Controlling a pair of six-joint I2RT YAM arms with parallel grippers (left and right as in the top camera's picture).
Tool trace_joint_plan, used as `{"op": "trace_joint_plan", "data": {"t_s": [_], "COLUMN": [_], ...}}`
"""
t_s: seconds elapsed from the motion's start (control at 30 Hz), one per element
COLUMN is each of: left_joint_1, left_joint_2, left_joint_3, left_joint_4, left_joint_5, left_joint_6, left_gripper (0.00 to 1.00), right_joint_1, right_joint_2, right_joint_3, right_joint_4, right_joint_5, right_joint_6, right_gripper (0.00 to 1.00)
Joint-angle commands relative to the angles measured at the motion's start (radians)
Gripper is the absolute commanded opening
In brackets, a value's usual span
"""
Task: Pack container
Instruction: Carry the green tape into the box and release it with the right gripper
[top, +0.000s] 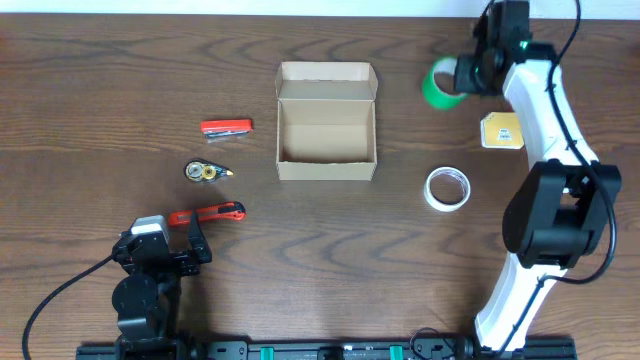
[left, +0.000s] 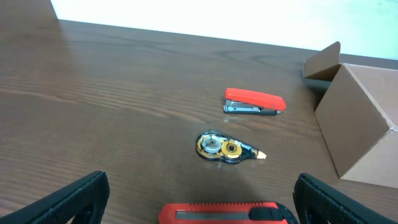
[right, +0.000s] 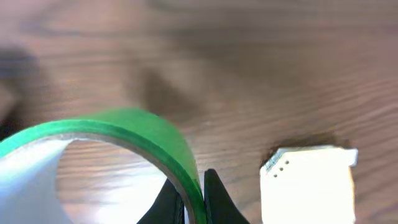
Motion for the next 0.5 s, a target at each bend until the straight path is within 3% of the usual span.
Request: {"op": "trace_joint_plan", "data": {"t_s": [0.0,0.17,0.47], "left_joint_1": [-0.004,-0.004,-0.004], "left_joint_2": [-0.006,-0.006,-0.006], "left_joint_3": [-0.026,-0.026,-0.026], "left_joint_4": [-0.003,-0.003,-0.003], "left_joint_5": [-0.004,-0.004,-0.003], "left_joint_6": [-0.014,-0.015,-0.015], "left_gripper": [0.95,0.95,0.95], "right_joint_1": [0.082,0.240,0.504], "right_joint_2": [-0.003,-0.003,0.031], "right_joint_3": [0.153,0.294,0.295], "right_joint_4": [-0.072,-0.176,-0.218], "right_joint_5": [-0.010,-0.010,0.097], "right_joint_6": [-0.006,-0.005,0.168], "right_gripper": [0.01,0.01,0.01]}}
